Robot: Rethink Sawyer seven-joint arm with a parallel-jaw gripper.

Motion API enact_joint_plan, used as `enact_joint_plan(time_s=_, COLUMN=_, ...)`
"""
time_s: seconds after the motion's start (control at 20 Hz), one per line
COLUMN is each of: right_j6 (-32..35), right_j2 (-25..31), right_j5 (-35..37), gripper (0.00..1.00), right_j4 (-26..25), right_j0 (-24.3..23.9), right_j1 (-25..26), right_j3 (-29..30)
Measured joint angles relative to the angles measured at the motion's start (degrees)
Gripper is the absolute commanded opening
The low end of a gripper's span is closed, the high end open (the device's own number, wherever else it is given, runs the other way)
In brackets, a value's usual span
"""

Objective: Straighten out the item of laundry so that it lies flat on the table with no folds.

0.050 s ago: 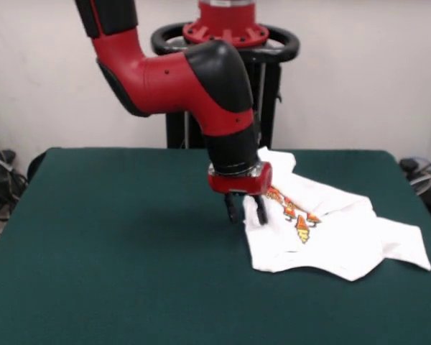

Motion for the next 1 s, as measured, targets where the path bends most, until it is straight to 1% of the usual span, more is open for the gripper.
enact_joint_plan(time_s=0.2, right_j6=0.0, right_j2=3.4, right_j5=1.9, gripper=1.00, right_j4=-0.6, right_j0=-4.2, right_j1=1.6, right_j3=0.0)
enact_joint_plan(time_s=0.55, right_j6=0.0, right_j2=7.4, right_j5=3.1, gripper=1.00, right_j4=-3.1, right_j0=-8.5, right_j1=3.8, right_j3=-0.1)
enact_joint_plan(time_s=0.75, right_j6=0.0, right_j2=8.7, right_j5=3.4, gripper=1.00, right_j4=-4.4, right_j0=-9.6, right_j1=4.5, right_j3=-0.2)
enact_joint_plan(time_s=1.0, right_j6=0.0, right_j2=9.8, right_j5=3.4, gripper=1.00, right_j4=-4.8, right_j0=-9.9, right_j1=5.3, right_j3=-0.4)
